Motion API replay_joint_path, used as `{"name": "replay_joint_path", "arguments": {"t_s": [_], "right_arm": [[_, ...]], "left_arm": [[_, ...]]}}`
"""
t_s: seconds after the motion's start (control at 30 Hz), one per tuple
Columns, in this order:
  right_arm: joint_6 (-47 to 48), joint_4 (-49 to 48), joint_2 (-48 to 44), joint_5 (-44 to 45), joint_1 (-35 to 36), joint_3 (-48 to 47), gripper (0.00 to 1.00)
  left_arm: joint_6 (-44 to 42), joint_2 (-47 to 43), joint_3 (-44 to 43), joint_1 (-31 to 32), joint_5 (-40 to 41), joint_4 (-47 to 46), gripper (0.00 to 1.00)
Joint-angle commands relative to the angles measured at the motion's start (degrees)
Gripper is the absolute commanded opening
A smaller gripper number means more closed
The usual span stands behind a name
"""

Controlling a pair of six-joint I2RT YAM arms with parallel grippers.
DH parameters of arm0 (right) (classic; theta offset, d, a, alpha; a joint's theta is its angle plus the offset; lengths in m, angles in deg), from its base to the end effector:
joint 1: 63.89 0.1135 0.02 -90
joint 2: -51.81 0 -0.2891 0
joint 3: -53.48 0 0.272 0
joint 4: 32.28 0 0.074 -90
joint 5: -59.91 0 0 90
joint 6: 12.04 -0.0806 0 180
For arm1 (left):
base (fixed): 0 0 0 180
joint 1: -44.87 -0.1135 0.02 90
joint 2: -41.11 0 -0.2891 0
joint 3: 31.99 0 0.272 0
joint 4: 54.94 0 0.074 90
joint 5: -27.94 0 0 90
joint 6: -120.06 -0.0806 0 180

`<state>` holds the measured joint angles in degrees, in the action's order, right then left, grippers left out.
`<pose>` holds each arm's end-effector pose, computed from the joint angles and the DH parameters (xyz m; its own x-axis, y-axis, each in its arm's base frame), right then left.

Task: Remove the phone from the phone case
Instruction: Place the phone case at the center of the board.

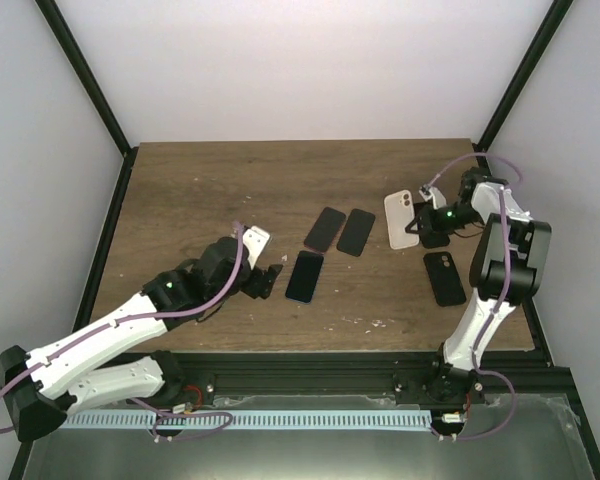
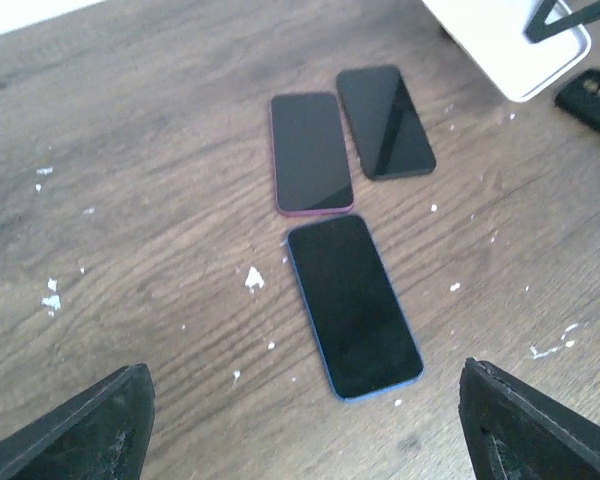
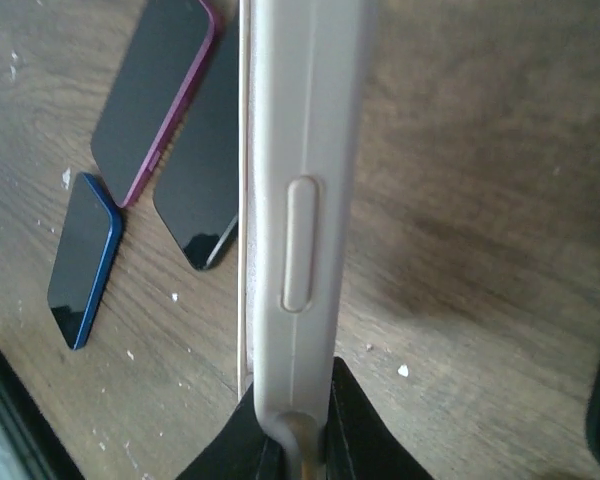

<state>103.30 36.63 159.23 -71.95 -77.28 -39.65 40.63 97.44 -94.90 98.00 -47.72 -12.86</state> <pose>0.3880 -0.0371 0.1891 -0.9140 -0.1101 -0.3906 -0.3270 0.7698 0.5482 0.1682 -0.1910 0.2970 -0.4625 0.3205 -0.8267 0.5791 0.8152 -0.0080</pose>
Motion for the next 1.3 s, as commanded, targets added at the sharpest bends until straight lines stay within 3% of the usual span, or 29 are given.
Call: {"name": "replay_joint_path", "arguments": {"t_s": [0.0,0.53,1.27], "right_arm": [[1.76,8.54,4.13,0.57,-0.27,-4.51,0.01],[0.66,7.19,13.08,4.66,-0.26,-8.52,0.02],[-2.04,-0.94,5.83,15.32,-0.26,-3.1,0.27]], "left_arm": [[1.06,-0.26,1.26,-0.61,0.98,2.44,0.84],[1.22,-1.41,1.58,-0.72,3.53,2.45,0.84],[1.21,-1.58,1.66,-0.71,4.27,2.47,0.84]]}}
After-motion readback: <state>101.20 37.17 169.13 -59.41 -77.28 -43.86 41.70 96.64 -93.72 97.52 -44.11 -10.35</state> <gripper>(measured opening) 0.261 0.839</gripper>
